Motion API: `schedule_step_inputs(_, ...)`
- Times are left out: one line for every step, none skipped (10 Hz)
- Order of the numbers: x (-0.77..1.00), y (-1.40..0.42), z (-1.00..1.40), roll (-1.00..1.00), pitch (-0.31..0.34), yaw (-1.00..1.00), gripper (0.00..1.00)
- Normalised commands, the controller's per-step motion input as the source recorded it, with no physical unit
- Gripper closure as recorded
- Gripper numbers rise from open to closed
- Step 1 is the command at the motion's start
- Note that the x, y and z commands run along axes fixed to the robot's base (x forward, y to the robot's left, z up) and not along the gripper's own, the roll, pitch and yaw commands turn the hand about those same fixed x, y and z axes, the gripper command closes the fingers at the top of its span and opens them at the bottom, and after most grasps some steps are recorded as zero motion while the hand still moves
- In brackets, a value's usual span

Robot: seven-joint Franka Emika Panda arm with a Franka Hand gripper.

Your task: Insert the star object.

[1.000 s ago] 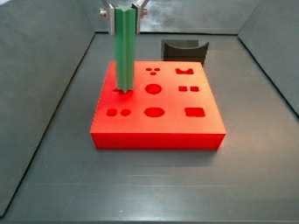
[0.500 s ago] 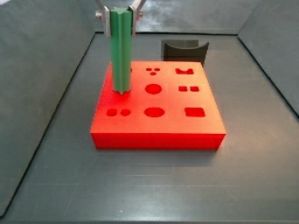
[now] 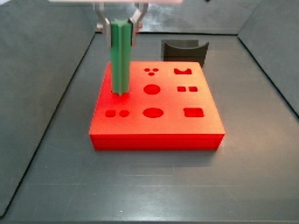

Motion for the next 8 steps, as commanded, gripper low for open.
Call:
schedule_step_inputs(0.11,0.00,-0.81,0.00,-0.117,0.00,1.00)
schedule_step_inputs(0.10,0.00,-0.94,0.00,-0.141,-0.03,1.00)
schedule_step_inputs(0.08,0.00,-0.88,0.02,-0.116,-0.07,1.00)
schedule_step_inputs(0.15,-0.02,-0.60,0.16,0.000,0.00,1.00)
schedule_step_inputs(0.02,0.00,-0.19,0.00,-0.011,-0.04,1.00)
schedule_step_inputs(0.03,-0.09,-0.21,0.18,0.000,-0.11,1.00)
schedule_step_inputs(0.34,-0.05,-0.48,0.29,0.061,-0.14,1.00)
schedule_step_inputs(0.23,-0.17,-0.80,0.28,-0.004,-0.13,1.00)
